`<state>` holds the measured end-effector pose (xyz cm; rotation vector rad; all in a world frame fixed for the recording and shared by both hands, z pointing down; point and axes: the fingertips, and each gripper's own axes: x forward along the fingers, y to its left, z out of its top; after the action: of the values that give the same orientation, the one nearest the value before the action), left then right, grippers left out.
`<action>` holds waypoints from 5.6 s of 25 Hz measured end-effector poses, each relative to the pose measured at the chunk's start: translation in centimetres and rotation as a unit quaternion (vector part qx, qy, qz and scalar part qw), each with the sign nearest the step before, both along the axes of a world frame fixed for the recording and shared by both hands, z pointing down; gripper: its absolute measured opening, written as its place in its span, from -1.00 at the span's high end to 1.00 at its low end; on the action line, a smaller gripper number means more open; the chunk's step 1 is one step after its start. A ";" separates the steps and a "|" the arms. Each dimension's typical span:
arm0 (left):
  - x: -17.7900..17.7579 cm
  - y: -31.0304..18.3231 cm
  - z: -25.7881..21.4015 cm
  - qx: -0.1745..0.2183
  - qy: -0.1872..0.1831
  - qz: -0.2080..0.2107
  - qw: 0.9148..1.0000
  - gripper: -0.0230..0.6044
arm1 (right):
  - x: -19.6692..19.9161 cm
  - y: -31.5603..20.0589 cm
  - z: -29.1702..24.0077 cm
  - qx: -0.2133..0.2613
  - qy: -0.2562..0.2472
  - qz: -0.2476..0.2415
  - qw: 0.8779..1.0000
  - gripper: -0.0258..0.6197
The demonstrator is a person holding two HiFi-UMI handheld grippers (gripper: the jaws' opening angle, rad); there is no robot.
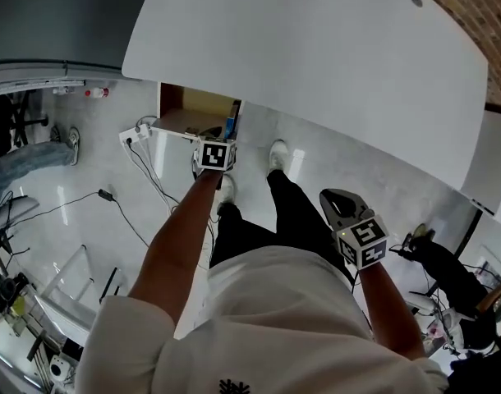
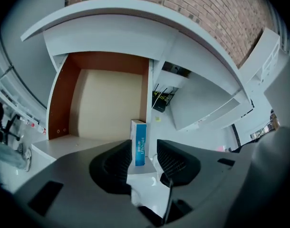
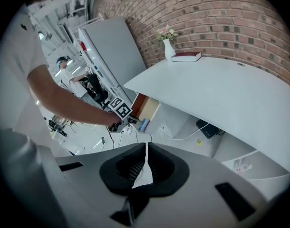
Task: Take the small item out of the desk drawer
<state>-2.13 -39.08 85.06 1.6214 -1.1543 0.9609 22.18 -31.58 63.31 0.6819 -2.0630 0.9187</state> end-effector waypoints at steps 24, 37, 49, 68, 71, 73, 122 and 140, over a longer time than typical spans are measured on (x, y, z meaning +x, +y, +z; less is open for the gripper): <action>-0.2 -0.2 3.8 -0.026 -0.035 -0.009 0.999 0.60 | 1.4 -1.5 2.4 -0.013 0.000 0.000 1.000 0.80; -1.5 3.2 -5.3 0.040 -0.011 -0.003 0.999 0.61 | -3.0 2.8 -1.1 0.025 -0.024 -0.001 0.999 0.80; -5.5 11.3 -15.5 0.097 0.024 0.001 0.995 0.61 | -8.8 9.7 -3.7 0.074 -0.034 -0.005 0.997 0.80; -13.1 24.6 -27.4 0.133 0.107 0.065 0.983 0.61 | -20.1 18.1 -9.6 0.151 -0.042 0.018 0.988 0.80; -13.3 25.9 -28.2 0.138 0.111 0.068 0.982 0.61 | -20.7 19.3 -10.3 0.158 -0.041 0.017 0.986 0.80; -13.5 26.9 -28.7 0.139 0.114 0.069 0.981 0.61 | -21.1 20.2 -10.5 0.162 -0.042 0.017 0.986 0.80; -16.4 36.3 -30.6 0.145 0.115 0.099 0.978 0.61 | -24.5 29.4 -10.9 0.161 -0.028 0.010 0.987 0.82; -16.1 36.8 -30.2 0.143 0.114 0.098 0.978 0.61 | -24.6 30.1 -10.5 0.161 -0.026 0.004 0.987 0.83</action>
<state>-18.27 -2.30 54.88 2.0505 -1.0218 0.7268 -2.39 -1.48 52.79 0.8419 -2.2832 0.6156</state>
